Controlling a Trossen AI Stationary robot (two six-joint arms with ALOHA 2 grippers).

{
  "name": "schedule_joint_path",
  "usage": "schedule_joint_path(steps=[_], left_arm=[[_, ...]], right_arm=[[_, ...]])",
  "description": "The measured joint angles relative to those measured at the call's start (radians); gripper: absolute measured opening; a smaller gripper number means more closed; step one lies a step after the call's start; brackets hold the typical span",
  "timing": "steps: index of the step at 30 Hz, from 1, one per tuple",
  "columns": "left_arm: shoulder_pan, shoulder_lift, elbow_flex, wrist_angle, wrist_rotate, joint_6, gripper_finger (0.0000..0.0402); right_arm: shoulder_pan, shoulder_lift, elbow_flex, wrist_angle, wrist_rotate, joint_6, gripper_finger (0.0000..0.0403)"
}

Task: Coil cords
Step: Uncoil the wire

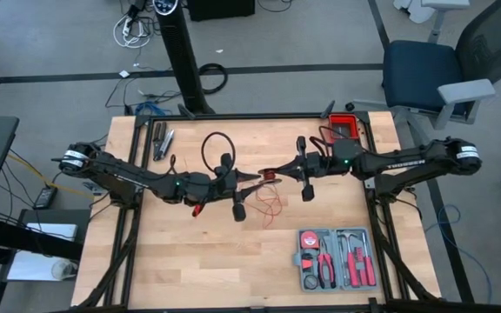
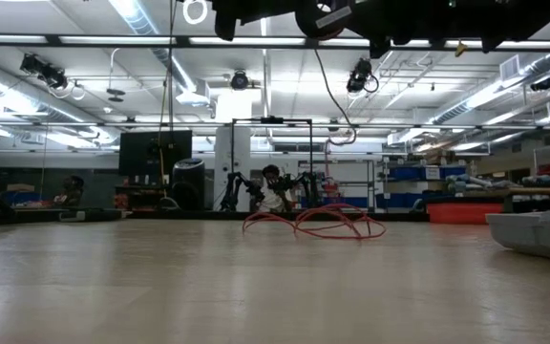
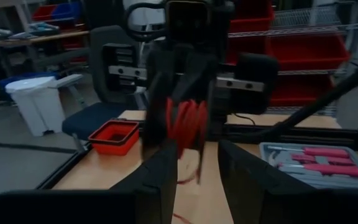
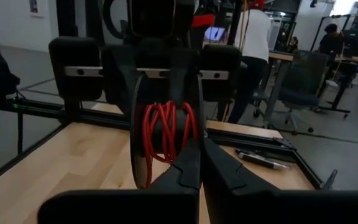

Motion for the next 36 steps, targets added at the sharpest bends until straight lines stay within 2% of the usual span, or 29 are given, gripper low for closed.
schedule_joint_path(steps=[2, 5, 7, 13, 15, 20, 23, 30, 36], left_arm=[[0.0, 0.0, 0.0, -0.001, -0.02, -0.006, 0.0098], [-0.001, 0.005, 0.0, 0.0, -0.02, -0.006, 0.0032], [-0.001, 0.006, 0.0, 0.001, -0.017, -0.008, 0.0011], [-0.004, -0.005, 0.0, -0.013, -0.032, 0.017, 0.0003], [-0.006, -0.022, -0.001, -0.023, -0.056, 0.026, 0.0002], [-0.016, -0.078, -0.001, -0.054, -0.085, 0.077, 0.0001], [-0.022, -0.098, -0.001, -0.015, -0.081, 0.119, 0.0001], [-0.022, -0.097, -0.001, 0.057, -0.079, 0.185, 0.0], [-0.022, -0.097, -0.001, 0.117, -0.076, 0.237, 0.0]], right_arm=[[0.002, 0.01, 0.0, 0.014, 0.004, 0.0, 0.0002], [0.002, 0.024, 0.0, 0.035, 0.007, 0.002, 0.0007], [0.006, 0.024, 0.0, 0.041, 0.008, 0.013, 0.0014], [0.005, -0.053, 0.0, -0.041, 0.011, 0.047, 0.0048], [0.0, -0.119, 0.0, -0.117, 0.029, 0.047, 0.0058], [-0.001, -0.289, 0.0, -0.344, 0.159, 0.083, 0.0068], [-0.001, -0.318, 0.0, -0.46, 0.149, 0.116, 0.0068], [0.006, -0.201, 0.0, -0.403, 0.098, 0.269, 0.0069], [0.027, -0.028, 0.0, -0.31, 0.134, 0.301, 0.0073]])
